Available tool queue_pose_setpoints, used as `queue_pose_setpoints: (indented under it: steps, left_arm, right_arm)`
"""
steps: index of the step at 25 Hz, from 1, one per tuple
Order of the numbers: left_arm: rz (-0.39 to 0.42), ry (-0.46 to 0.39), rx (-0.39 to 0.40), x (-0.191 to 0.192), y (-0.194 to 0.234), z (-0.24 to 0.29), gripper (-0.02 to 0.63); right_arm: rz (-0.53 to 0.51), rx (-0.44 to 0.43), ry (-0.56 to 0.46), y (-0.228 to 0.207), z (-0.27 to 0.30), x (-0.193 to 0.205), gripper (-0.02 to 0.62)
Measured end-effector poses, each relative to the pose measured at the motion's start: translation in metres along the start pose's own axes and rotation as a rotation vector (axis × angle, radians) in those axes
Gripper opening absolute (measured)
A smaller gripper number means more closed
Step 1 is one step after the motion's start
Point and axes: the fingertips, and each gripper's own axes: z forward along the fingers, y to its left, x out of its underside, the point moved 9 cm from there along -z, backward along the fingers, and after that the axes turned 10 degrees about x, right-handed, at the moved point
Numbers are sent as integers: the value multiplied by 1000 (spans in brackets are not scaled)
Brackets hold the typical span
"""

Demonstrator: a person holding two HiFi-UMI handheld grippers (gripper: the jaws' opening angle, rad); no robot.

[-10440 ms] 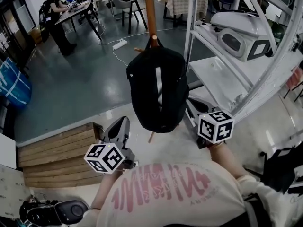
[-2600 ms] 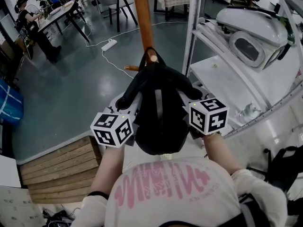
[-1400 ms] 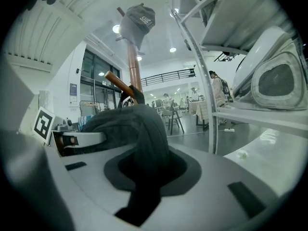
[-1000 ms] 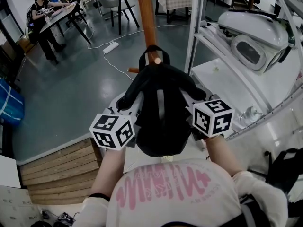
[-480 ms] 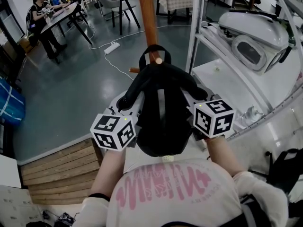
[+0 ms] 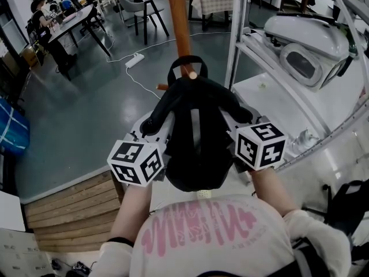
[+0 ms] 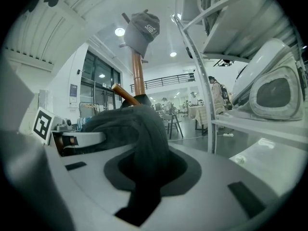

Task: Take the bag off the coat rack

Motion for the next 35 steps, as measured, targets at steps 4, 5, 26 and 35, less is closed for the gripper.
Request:
queue_pose_setpoints:
  steps: [4,5,26,35]
  left_arm:
    - [2,-8,1,-4,-3,-1,81]
    - [4,-10,1,-4,-4,-1,81]
    - [25,-44,5,-15,-27,-19,80]
    - [31,-52,8,-21,-31,-22,80]
  right_arm:
    - [-6,3,-11,0,-3,-3,75]
    - [-7,3,-14,0,-4,-4,75]
    - [-31,3,-54,10,-32,-12,74]
    - [-30,4,-61,12,-39,-15,74]
